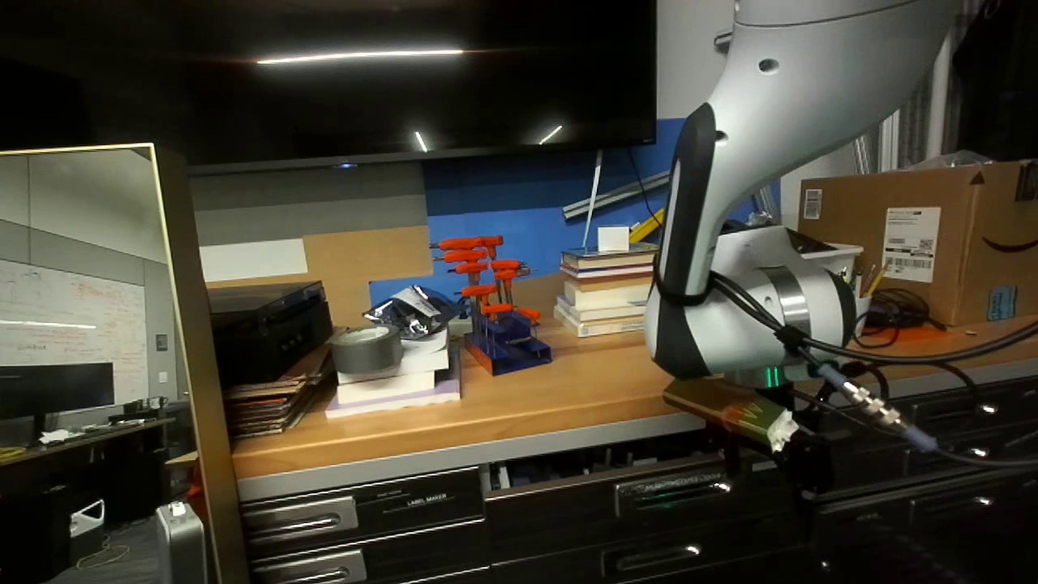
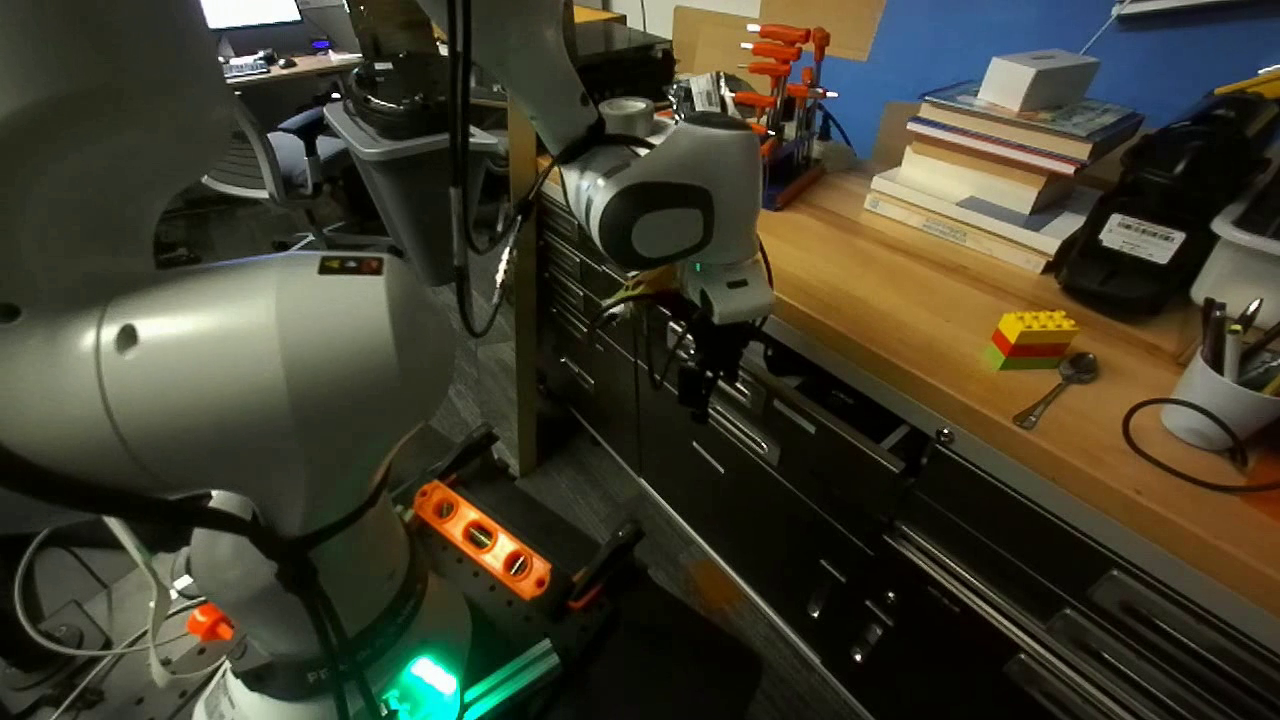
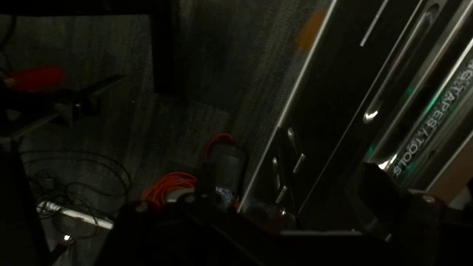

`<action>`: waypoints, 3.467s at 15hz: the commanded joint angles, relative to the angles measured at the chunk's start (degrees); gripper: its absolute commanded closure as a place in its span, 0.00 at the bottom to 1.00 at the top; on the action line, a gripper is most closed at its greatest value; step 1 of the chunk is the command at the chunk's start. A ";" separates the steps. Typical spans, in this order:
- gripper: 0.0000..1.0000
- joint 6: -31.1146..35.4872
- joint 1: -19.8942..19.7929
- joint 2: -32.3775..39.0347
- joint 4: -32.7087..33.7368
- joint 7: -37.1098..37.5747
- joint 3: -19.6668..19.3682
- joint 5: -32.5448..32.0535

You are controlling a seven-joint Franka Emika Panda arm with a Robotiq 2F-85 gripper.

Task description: Put the black objects on the tabletop in the open drawer and then close the drawer

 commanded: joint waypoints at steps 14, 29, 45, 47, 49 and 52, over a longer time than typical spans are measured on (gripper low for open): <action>0.00 -25.59 -46.19 0.97 16.35 9.52 41.63 -24.26; 0.00 12.56 -47.10 11.97 17.05 32.18 45.59 -18.12; 0.00 6.43 -48.58 3.25 11.12 23.84 46.52 -25.36; 0.00 1.42 -49.68 -0.61 10.26 18.74 46.36 -27.00; 0.00 -2.34 -51.93 -4.21 9.97 12.60 47.17 -27.55; 0.00 -7.81 -55.71 -8.16 10.93 0.91 48.92 -26.31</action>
